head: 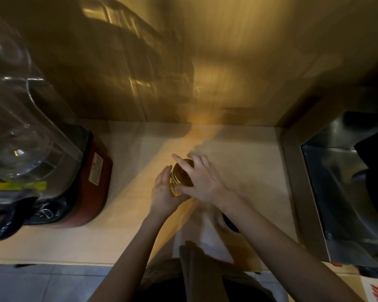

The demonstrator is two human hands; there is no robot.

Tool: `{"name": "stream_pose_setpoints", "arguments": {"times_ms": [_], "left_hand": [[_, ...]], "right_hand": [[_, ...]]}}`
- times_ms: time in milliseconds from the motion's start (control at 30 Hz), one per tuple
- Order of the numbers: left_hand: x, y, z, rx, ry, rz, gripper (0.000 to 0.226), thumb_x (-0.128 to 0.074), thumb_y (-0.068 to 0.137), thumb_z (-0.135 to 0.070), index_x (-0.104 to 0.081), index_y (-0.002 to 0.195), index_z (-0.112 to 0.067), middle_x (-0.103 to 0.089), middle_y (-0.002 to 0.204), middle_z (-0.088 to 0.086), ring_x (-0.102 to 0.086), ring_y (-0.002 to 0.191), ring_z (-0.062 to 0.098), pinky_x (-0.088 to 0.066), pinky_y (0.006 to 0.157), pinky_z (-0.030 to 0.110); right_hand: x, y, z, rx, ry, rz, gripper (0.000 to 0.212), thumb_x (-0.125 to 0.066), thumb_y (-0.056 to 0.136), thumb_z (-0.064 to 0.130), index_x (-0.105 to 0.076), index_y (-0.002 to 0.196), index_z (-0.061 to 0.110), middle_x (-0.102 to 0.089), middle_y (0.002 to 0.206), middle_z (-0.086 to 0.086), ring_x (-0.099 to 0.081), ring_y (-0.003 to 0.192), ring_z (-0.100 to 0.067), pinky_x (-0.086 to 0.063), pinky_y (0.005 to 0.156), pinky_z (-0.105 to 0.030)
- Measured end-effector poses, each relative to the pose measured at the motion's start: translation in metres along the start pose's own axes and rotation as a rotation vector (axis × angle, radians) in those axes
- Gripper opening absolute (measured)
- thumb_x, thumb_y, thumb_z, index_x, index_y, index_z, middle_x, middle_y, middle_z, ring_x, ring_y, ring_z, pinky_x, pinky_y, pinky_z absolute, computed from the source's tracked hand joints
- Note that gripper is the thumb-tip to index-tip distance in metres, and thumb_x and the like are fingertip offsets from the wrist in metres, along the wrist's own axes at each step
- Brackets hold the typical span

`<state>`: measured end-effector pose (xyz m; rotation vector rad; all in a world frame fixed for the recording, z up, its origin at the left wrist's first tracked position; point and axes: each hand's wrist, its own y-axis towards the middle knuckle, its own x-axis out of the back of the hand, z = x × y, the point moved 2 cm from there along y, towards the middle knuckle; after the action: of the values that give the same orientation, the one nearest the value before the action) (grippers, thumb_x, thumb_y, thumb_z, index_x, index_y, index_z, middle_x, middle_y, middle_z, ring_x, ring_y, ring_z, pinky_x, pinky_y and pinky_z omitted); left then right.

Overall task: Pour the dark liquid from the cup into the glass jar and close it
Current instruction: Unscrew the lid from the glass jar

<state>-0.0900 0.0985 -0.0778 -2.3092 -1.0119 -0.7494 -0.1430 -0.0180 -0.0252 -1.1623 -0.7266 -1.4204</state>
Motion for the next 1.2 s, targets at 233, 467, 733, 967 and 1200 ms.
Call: {"name": "stream_pose_setpoints", "arguments": {"times_ms": [233, 467, 733, 967, 1200], "left_hand": [[-0.002, 0.005, 0.002, 0.010, -0.102, -0.006, 0.091, -0.076, 0.061, -0.046, -0.036, 0.137, -0.016, -0.052, 0.135, 0.006, -0.050, 0.122, 0.024, -0.044, 0.097, 0.037], [-0.007, 0.003, 0.009, 0.022, -0.176, -0.017, 0.091, -0.078, 0.063, -0.038, -0.033, 0.139, -0.016, -0.047, 0.142, 0.006, -0.044, 0.128, 0.021, -0.038, 0.103, 0.032], [-0.009, 0.002, 0.009, 0.044, -0.191, -0.030, 0.092, -0.079, 0.062, -0.036, -0.031, 0.140, -0.018, -0.046, 0.142, 0.003, -0.042, 0.130, 0.017, -0.034, 0.102, 0.026], [-0.009, 0.002, 0.011, 0.036, -0.191, -0.038, 0.093, -0.079, 0.061, -0.036, -0.032, 0.139, -0.018, -0.047, 0.141, 0.003, -0.042, 0.128, 0.015, -0.035, 0.100, 0.024], [-0.009, 0.002, 0.011, 0.028, -0.188, -0.030, 0.092, -0.079, 0.062, -0.036, -0.032, 0.139, -0.017, -0.047, 0.141, 0.004, -0.043, 0.128, 0.017, -0.036, 0.101, 0.026]], "right_hand": [[0.022, 0.005, -0.022, 0.037, 0.262, -0.063, 0.063, -0.052, 0.084, 0.055, -0.033, 0.139, 0.033, -0.047, 0.128, -0.007, -0.039, 0.118, -0.022, -0.042, 0.094, -0.040], [0.007, 0.020, -0.087, -0.434, 1.123, -0.234, 0.030, -0.072, 0.081, 0.026, -0.059, 0.108, 0.030, -0.061, 0.102, -0.008, -0.060, 0.101, -0.026, -0.051, 0.088, -0.037], [-0.037, 0.024, -0.113, -0.440, 0.693, -0.056, 0.090, -0.085, 0.057, 0.019, -0.038, 0.133, 0.009, -0.050, 0.126, -0.012, -0.050, 0.114, -0.026, -0.041, 0.095, -0.033], [-0.044, 0.026, -0.120, -0.245, 0.318, 0.076, 0.078, -0.084, 0.061, 0.022, -0.048, 0.128, 0.005, -0.050, 0.125, -0.015, -0.042, 0.120, -0.030, -0.035, 0.098, -0.032], [-0.043, 0.028, -0.117, -0.226, 0.083, 0.221, 0.078, -0.080, 0.065, 0.031, -0.045, 0.130, 0.007, -0.045, 0.126, -0.013, -0.035, 0.119, -0.029, -0.033, 0.096, -0.030]]}}
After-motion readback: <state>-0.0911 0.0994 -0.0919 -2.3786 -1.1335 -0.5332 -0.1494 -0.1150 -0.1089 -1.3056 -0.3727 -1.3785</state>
